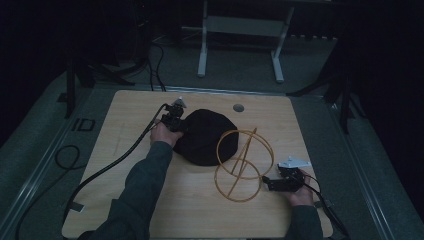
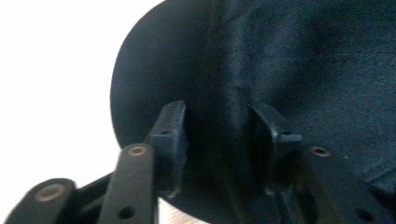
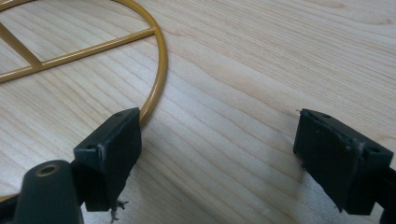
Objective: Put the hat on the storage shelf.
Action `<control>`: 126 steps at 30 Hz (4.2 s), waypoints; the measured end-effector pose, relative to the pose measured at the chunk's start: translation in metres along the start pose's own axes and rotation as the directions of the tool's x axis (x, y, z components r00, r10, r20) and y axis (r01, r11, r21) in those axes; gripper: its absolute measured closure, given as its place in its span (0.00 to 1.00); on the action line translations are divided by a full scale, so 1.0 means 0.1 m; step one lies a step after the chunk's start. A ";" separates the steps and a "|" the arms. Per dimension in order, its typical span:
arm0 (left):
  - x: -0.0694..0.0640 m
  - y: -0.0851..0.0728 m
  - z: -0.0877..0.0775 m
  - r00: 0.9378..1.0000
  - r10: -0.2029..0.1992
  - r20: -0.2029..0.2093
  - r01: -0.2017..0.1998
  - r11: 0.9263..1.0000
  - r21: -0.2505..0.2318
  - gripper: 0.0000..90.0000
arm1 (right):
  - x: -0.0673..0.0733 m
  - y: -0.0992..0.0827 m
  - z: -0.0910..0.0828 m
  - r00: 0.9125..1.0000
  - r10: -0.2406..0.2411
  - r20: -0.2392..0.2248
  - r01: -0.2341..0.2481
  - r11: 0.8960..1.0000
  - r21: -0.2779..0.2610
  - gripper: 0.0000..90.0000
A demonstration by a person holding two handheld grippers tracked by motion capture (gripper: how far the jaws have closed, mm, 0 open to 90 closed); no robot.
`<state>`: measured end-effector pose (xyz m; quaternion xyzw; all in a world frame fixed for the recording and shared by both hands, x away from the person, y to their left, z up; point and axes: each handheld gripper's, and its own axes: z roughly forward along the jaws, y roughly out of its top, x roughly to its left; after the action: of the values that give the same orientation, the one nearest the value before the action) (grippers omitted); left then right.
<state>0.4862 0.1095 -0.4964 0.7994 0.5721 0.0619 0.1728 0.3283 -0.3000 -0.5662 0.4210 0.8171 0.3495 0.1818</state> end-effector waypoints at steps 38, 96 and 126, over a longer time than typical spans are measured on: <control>0.36 0.14 -0.63 0.989 -0.109 0.104 0.101 0.992 0.073 0.90 | 0.00 0.00 0.00 1.000 -0.003 -0.002 0.003 1.000 0.001 0.17; 0.76 0.05 -1.72 0.949 -0.089 0.303 0.096 0.995 -0.010 0.89 | -0.01 0.00 0.00 1.000 -0.004 0.000 0.004 1.000 0.000 0.17; 0.42 0.25 -1.96 0.941 0.015 0.338 -0.001 0.999 -0.042 0.89 | -0.01 0.01 0.01 1.000 -0.001 0.002 0.001 1.000 0.001 0.17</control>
<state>0.4651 0.1818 -0.3092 0.7967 0.5294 -0.0640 0.2845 0.3303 -0.2997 -0.5662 0.4209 0.8172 0.3485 0.1829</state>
